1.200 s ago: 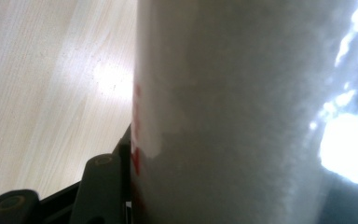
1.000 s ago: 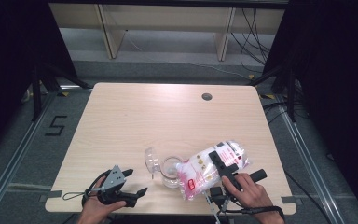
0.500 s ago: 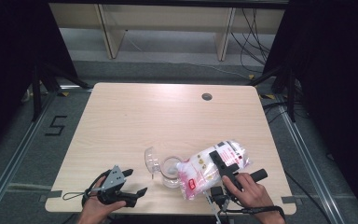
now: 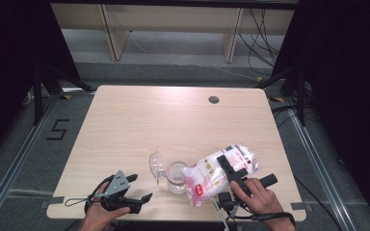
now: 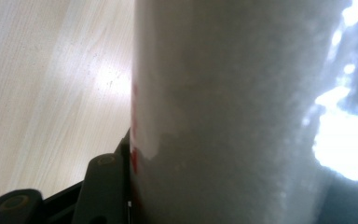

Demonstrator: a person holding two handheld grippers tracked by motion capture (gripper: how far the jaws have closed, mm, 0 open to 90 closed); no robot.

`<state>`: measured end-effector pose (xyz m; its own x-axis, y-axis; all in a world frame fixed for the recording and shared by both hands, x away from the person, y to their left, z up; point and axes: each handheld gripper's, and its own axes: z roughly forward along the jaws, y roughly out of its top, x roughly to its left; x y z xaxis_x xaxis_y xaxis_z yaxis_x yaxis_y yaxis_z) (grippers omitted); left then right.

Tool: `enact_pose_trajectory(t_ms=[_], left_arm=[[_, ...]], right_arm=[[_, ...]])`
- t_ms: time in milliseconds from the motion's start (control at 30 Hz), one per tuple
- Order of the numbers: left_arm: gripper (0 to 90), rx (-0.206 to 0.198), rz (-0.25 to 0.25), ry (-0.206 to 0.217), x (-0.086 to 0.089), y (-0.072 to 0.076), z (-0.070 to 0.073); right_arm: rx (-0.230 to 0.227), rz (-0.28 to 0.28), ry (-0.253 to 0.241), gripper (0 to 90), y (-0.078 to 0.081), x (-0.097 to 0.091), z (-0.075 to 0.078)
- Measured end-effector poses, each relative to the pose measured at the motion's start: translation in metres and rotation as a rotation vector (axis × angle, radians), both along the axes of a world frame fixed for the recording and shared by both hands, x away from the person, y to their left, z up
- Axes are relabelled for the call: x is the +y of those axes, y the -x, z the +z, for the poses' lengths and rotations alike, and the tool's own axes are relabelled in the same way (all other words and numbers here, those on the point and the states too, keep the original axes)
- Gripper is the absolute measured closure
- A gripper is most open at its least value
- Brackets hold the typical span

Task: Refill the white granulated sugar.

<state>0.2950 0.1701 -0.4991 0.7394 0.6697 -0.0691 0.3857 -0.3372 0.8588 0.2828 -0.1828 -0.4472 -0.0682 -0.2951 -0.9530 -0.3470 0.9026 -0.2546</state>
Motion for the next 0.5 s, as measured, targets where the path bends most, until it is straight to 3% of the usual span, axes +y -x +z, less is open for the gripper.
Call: enact_pose_trajectory(t_ms=[33, 67, 133, 300, 400, 500], left_arm=[[16.1, 0.001, -0.004, 0.003, 0.0000, -0.0003, -0.0003], [16.1, 0.001, -0.001, 0.002, 0.0000, 0.0000, 0.0000], [16.1, 0.002, 0.001, -0.006, 0.0007, 0.0003, 0.0005], [16.1, -0.018, -0.016, -0.008, 0.0014, -0.0012, 0.0007], [16.1, -0.004, -0.007, -0.015, 0.0014, -0.0005, 0.0007], [16.1, 0.000, -0.005, -0.002, 0.0006, 0.0003, 0.0005]], right_arm=[[0.013, -0.012, -0.018, 50.1, 0.0003, -0.0007, -0.0018], [-0.003, 0.007, 0.005, 50.1, -0.0003, 0.0007, 0.0003], [0.006, -0.008, -0.006, 50.1, 0.0005, 0.0002, -0.0011], [-0.008, 0.014, 0.008, 50.2, -0.0002, 0.0005, 0.0018], [0.011, -0.019, -0.027, 50.2, 0.0011, -0.0020, -0.0013], [0.009, -0.022, -0.025, 50.3, 0.0012, -0.0024, -0.0013]])
